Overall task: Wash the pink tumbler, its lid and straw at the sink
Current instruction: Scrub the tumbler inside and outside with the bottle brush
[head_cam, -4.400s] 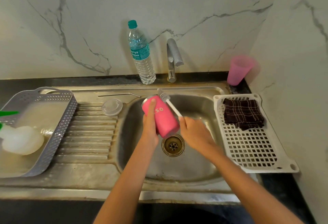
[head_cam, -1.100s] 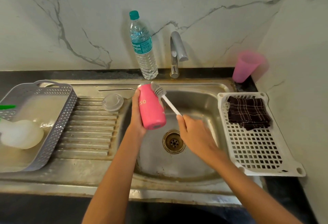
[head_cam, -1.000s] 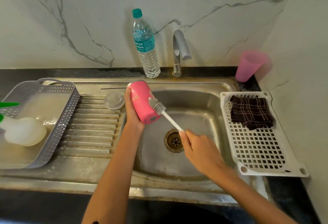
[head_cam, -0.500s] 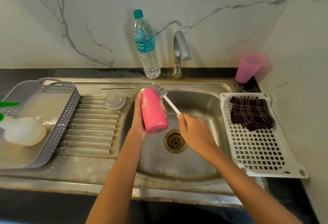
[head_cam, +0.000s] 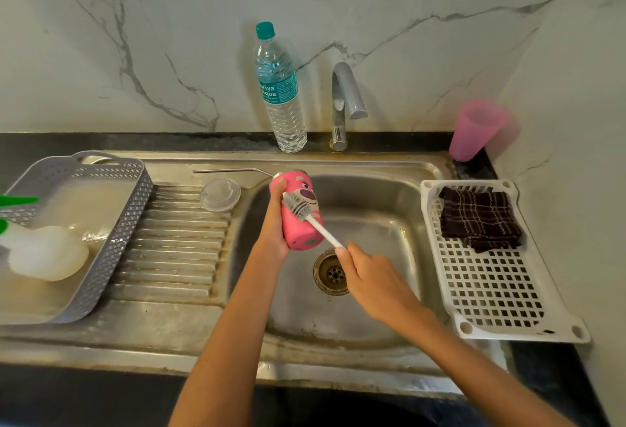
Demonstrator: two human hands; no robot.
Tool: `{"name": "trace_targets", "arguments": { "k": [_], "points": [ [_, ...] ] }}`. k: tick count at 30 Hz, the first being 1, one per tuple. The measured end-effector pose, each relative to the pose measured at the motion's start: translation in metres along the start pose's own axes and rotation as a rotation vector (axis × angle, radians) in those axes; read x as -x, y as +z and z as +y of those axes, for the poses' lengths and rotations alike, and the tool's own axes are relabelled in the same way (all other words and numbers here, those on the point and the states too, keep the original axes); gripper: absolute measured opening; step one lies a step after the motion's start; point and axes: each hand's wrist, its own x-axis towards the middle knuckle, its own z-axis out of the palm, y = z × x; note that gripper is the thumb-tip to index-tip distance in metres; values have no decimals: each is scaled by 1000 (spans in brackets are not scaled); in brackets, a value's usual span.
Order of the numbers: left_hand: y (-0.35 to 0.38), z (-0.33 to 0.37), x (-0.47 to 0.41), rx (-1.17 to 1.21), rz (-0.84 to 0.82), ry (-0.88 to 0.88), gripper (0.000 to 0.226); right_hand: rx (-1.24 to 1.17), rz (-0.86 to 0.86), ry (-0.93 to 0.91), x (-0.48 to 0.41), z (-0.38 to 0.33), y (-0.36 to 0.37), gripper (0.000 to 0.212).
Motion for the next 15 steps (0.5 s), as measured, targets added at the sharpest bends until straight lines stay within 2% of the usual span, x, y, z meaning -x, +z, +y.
{"name": "trace_targets", "arguments": {
  "k": [4,10,15],
  "points": [
    [8,-6,3,-90,-65,-10,52,31,82,69,-33,-8,-14,47],
    [8,12,-2,25,-8,64,70,99,75,33,-2,-8,-2,44],
    [13,-10,11,-79,-107,43,54,92,142,57,-34,-7,-21,43]
  ]
}}
